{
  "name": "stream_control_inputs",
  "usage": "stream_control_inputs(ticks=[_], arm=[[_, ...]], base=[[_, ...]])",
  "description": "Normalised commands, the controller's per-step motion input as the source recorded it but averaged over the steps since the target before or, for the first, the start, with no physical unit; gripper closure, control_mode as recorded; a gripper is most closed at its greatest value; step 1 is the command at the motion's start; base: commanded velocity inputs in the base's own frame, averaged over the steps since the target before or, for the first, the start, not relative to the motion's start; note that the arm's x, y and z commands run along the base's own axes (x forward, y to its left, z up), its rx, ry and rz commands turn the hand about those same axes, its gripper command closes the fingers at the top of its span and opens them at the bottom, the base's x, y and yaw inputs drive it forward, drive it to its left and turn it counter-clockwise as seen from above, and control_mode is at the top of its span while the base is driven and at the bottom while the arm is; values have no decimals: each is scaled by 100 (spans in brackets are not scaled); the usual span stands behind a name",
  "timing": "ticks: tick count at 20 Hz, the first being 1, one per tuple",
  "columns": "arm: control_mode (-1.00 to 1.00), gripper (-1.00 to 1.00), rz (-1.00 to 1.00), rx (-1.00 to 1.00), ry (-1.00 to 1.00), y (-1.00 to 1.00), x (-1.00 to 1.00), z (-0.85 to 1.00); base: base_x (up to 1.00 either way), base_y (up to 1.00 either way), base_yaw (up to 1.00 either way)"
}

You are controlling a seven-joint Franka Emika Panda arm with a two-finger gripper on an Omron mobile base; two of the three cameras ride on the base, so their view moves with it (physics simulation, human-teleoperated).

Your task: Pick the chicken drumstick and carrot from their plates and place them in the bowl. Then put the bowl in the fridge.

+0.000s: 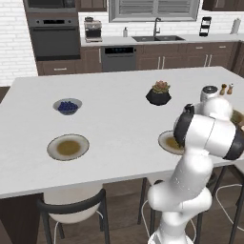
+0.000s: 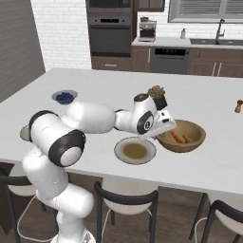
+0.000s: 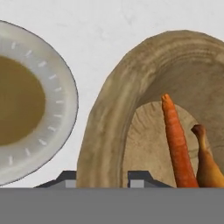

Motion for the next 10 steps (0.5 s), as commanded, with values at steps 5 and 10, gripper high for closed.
stream_control_inputs(ticks=[5, 10], arm=[[-100, 100, 36, 0, 0, 84, -100, 87], [-100, 100, 33, 0, 0, 90, -99, 81]], base=[[0, 0, 0], [0, 0, 0]])
